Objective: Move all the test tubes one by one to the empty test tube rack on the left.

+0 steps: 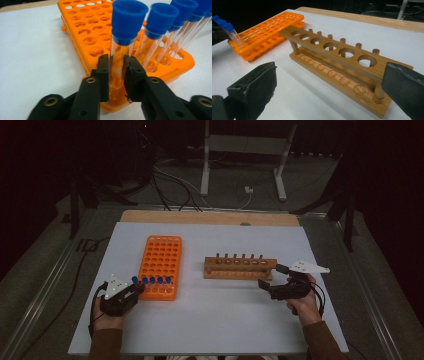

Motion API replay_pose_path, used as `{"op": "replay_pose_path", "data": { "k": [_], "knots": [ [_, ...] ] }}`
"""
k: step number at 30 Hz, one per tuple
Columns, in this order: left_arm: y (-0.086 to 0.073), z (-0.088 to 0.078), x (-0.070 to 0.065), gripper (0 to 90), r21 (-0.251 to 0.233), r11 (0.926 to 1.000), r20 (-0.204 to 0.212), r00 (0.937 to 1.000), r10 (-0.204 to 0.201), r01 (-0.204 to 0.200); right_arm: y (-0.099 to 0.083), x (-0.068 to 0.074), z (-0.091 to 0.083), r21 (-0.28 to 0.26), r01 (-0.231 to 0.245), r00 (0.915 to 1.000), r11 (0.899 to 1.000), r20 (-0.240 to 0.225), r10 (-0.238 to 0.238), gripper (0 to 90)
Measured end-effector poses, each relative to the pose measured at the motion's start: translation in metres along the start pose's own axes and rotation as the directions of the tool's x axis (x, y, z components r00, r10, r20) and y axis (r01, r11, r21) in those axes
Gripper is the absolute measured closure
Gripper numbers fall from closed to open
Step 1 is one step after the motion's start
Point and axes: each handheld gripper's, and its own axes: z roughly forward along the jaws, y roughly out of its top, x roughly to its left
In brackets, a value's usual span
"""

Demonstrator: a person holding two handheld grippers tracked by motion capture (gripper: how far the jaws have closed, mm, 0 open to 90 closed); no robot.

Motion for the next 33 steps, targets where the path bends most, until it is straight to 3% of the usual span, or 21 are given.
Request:
{"op": "replay_pose_path", "data": {
  "k": [2, 7, 9, 13, 18, 21, 26, 33],
  "knots": [
    [0.0, -0.003, 0.002, 67.5, -0.022, 0.9996, 0.004, 0.9998, -0.018, 0.018, 0.0, 0.0, 0.0, -0.002, -0.002, 1.0, 1.0, 0.0, 0.002, 0.1],
    [0.005, -0.012, 0.001, 69.3, -0.091, 0.9958, 0.009, 0.9999, -0.008, 0.009, 0.0, -0.001, 0.0, 0.0, -0.003, 1.0, 1.0, 0.001, 0.003, 0.1],
    [0.006, -0.01, -0.001, 77.0, -0.063, 0.998, 0.002, 1.0, 0.007, -0.007, 0.0, 0.0, 0.0, 0.002, 0.0, 1.0, 1.0, 0.0, 0.0, 0.1],
    [0.007, -0.007, -0.002, 78.0, -0.028, 0.9995, -0.009, 0.9999, 0.013, -0.013, -0.001, 0.0, -0.001, -0.001, -0.001, 1.0, 1.0, 0.001, 0.001, 0.1],
    [0.006, -0.007, -0.001, 77.2, -0.027, 0.9996, -0.009, 0.9999, -0.008, 0.008, -0.002, -0.001, -0.004, -0.006, -0.006, 1.0, 1.0, 0.006, 0.006, 0.1],
    [0.004, -0.008, 0.0, 67.4, -0.033, 0.999, -0.012, 0.9995, -0.029, 0.029, -0.003, -0.003, -0.007, -0.014, -0.012, 0.9999, 1.0, 0.011, 0.012, 0.1],
    [0.006, -0.021, 0.003, 55.8, -0.1, 0.9928, 0.005, 0.9978, -0.066, 0.066, -0.007, -0.004, -0.015, -0.027, -0.012, 0.9996, 1.0, 0.025, 0.013, 0.1],
    [0.008, -0.038, 0.006, 41.5, -0.202, 0.9742, 0.039, 0.9948, -0.094, 0.1, -0.014, -0.005, -0.026, -0.06, -0.018, 0.9989, 0.998, 0.042, 0.02, 0.1]
  ]
}}
